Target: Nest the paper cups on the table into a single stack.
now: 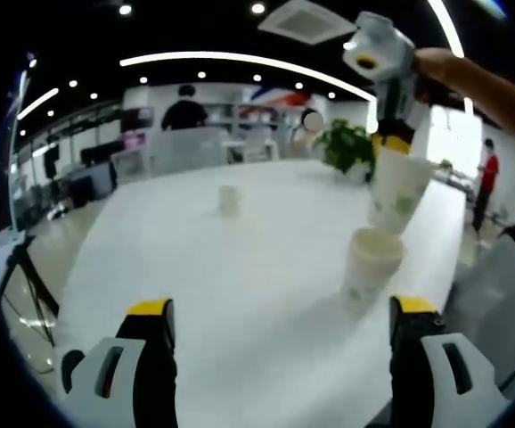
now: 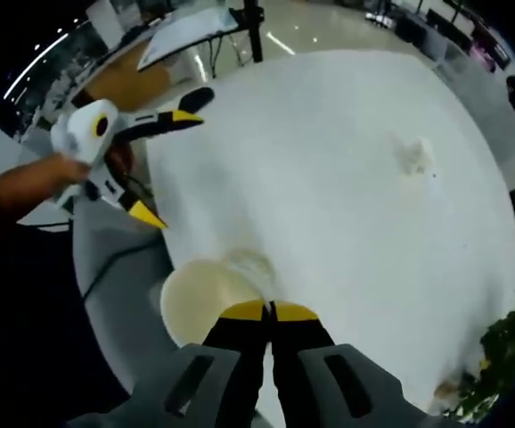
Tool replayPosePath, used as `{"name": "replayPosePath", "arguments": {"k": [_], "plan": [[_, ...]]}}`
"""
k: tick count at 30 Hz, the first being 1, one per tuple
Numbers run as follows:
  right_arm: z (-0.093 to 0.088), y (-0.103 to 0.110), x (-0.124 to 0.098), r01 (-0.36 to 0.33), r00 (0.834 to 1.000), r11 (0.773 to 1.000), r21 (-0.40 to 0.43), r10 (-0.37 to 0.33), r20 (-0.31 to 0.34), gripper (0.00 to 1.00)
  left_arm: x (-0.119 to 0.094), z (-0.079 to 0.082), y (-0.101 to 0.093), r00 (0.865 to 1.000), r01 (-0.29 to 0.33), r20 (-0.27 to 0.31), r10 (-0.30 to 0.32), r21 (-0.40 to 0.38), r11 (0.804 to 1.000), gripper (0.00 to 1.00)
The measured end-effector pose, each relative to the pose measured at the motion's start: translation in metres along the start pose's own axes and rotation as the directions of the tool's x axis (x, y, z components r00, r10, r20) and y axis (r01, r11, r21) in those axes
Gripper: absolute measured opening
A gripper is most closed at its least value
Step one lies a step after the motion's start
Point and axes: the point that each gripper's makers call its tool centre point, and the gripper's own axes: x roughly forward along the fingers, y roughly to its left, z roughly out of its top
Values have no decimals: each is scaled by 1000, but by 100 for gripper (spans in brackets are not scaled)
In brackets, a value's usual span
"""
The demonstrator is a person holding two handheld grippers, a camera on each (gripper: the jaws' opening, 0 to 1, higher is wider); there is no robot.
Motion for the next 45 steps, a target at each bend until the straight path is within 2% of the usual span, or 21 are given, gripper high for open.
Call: {"name": "replayPosePath", "arguments": {"k": [13,30,45], "plan": [[2,1,16,-9,1000,1000,16,9,-4,0,2,0,0,1000,2,-2,-2,-2,1000,98],[-10,2,58,15,998,1000,8,-14,-54,0,2,-5,0,1000,-1,-3,1,-18,1000,98],[-13,1,74,14,999,999,48,-12,-39,0,2,-7,0,1000,-5,-2,5,-22,1000,98]]}}
